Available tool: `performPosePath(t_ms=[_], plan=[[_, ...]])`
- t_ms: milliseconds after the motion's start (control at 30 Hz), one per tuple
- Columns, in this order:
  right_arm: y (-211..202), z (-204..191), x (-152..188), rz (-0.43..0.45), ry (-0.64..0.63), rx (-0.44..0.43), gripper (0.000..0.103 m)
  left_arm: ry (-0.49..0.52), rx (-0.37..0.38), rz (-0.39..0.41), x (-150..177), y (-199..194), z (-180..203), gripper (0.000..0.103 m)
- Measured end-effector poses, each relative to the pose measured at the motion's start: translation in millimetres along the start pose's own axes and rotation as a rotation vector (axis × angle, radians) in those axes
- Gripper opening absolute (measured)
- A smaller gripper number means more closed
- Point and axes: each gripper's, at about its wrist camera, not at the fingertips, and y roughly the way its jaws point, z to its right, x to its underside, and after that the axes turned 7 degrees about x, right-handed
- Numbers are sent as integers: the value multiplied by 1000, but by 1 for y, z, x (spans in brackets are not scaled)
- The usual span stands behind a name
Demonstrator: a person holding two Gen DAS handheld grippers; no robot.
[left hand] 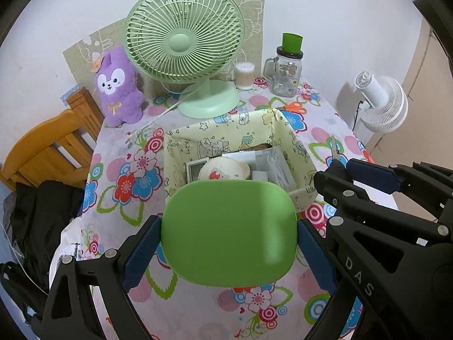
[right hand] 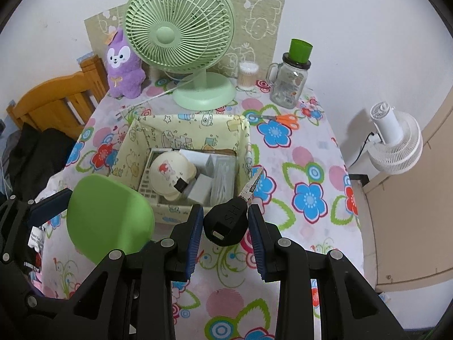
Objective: Organize rigid objects
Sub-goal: 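Carry the green case with the left tool while the right tool carries the key to the box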
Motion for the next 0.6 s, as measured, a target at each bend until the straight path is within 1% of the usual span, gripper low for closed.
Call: performPosePath(t_ms=[400,600], plan=[[27,-1,-27,-12,-26,-33,35,-37,-2,-10,-22,23,-11,95],[48,-2,-41,-34,-49,-50,35,-59,-11,-33,-33,42,-18,95]])
